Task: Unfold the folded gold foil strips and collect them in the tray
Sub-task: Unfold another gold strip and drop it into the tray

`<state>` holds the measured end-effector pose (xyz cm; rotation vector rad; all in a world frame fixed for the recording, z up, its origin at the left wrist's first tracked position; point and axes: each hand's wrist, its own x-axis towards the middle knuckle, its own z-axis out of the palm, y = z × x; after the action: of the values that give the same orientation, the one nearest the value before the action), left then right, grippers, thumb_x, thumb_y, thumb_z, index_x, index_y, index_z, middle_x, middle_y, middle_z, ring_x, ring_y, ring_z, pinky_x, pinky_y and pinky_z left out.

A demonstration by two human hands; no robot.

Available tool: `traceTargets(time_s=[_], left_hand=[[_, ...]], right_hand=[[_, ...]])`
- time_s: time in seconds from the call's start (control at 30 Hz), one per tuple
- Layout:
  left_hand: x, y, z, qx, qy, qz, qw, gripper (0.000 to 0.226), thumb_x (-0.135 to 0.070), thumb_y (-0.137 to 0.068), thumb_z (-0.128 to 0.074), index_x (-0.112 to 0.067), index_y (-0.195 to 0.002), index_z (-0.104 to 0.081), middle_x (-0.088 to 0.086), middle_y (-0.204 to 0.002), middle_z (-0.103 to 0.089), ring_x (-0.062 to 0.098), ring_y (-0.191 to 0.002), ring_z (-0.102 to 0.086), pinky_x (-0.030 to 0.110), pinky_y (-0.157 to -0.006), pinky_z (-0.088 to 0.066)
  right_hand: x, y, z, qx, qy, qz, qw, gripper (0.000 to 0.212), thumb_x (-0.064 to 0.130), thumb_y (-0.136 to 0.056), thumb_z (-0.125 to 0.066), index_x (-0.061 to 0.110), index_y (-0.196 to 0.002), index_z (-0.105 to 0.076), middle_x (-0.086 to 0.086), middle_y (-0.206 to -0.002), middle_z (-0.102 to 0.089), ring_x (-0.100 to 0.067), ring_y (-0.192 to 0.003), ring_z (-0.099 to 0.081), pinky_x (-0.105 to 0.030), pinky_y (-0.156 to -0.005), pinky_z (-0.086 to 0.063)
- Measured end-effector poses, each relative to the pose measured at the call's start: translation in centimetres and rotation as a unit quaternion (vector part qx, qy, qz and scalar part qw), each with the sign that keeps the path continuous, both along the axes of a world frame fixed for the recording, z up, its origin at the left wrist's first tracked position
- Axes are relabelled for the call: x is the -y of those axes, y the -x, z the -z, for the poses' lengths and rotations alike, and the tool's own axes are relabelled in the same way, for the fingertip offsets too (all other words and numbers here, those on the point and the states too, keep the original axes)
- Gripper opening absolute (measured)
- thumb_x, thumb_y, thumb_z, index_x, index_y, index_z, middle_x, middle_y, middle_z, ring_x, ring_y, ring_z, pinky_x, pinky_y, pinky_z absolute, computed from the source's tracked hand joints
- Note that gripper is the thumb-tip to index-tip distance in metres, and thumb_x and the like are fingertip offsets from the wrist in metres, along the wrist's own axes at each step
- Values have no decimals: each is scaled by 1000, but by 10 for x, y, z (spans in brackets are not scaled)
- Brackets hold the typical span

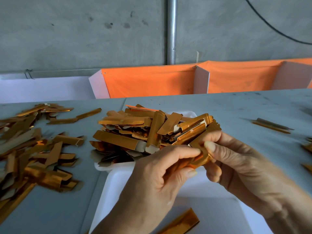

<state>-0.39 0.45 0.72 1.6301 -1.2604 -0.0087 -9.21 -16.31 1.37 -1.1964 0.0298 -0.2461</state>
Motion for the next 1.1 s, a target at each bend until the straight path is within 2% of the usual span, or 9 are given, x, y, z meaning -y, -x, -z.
traceTargets(time_s=[0.23, 0.37, 0.47, 0.63, 0.7, 0.83, 0.93, 1.03, 1.1], left_hand=[[2, 0, -1, -39, 6, 19, 999, 32, -33, -85, -62, -42, -115, -56, -23, -108, -66, 2, -105, -62, 10, -81, -47], [2, 0, 2, -16, -5, -24, 1000, 45, -31, -83, -61, -50, -120, -43, -31, -115, -60, 7, -116, -56, 25, -90, -50], [4, 1, 0, 35, -15, -61, 997, 52, -31, -83, -62, -48, -126, -40, -37, -119, -55, 14, -125, -49, 35, -100, -42], [6, 1, 0, 72, -5, -61, 996, 64, -4, -82, -52, -36, -136, -42, -29, -145, -34, -5, -139, -22, 33, -118, -14], [6, 0, 1, -5, 41, -68, 997, 65, -7, -83, -48, -42, -136, -38, -29, -148, -28, -7, -139, -17, 25, -117, -18], [7, -6, 2, -259, 120, -17, 958, 50, -32, -82, -59, -37, -130, -46, -21, -129, -57, -2, -122, -50, 23, -101, -44], [9, -3, 4, -248, 69, -8, 966, 31, -31, -92, -53, -37, -121, -58, -13, -117, -66, 5, -110, -61, 36, -97, -47], [8, -2, 8, -252, 37, -24, 967, 23, -41, -91, -51, -57, -100, -64, -19, -101, -70, -4, -96, -64, 20, -83, -52], [4, -6, 11, -285, 28, -47, 957, 30, -45, -80, -51, -51, -106, -64, -15, -101, -71, 1, -91, -67, 21, -78, -52]], right_hand=[[2, 4, -1, -34, -42, -70, 996, 44, 37, -60, -89, 11, -90, -68, -4, -63, -54, -13, -51, -56, -23, -50, -49], [2, 5, -2, -76, -39, -100, 991, 51, 46, -61, -86, 15, -99, -72, -10, -82, -67, -20, -67, -67, -30, -59, -56], [5, 7, -2, -120, -47, -92, 987, 67, 47, -54, -88, 8, -107, -71, -16, -92, -68, -26, -75, -70, -33, -62, -57], [1, 6, -4, -95, -36, -72, 992, 40, 22, -49, -94, 11, -79, -71, -17, -85, -69, -26, -80, -71, -29, -66, -57], [-1, 4, -2, -101, 38, -21, 994, 36, 20, -46, -92, 14, -72, -68, -13, -87, -69, -25, -85, -70, -30, -73, -56], [-14, -1, -2, -127, 244, 33, 961, 27, 27, -54, -86, 23, -70, -65, 1, -84, -72, -17, -86, -69, -28, -78, -52], [-25, -6, 1, -152, 321, 41, 934, 27, 18, -64, -87, 28, -69, -62, 10, -80, -71, -2, -73, -67, -14, -63, -48], [-30, -6, 1, -149, 365, 57, 917, 27, 37, -61, -84, 26, -71, -62, 12, -80, -71, -1, -79, -66, -15, -67, -50], [-28, -3, -3, -103, 343, 108, 927, 32, 50, -55, -74, 27, -72, -62, 10, -78, -71, -2, -77, -66, -13, -67, -47]])
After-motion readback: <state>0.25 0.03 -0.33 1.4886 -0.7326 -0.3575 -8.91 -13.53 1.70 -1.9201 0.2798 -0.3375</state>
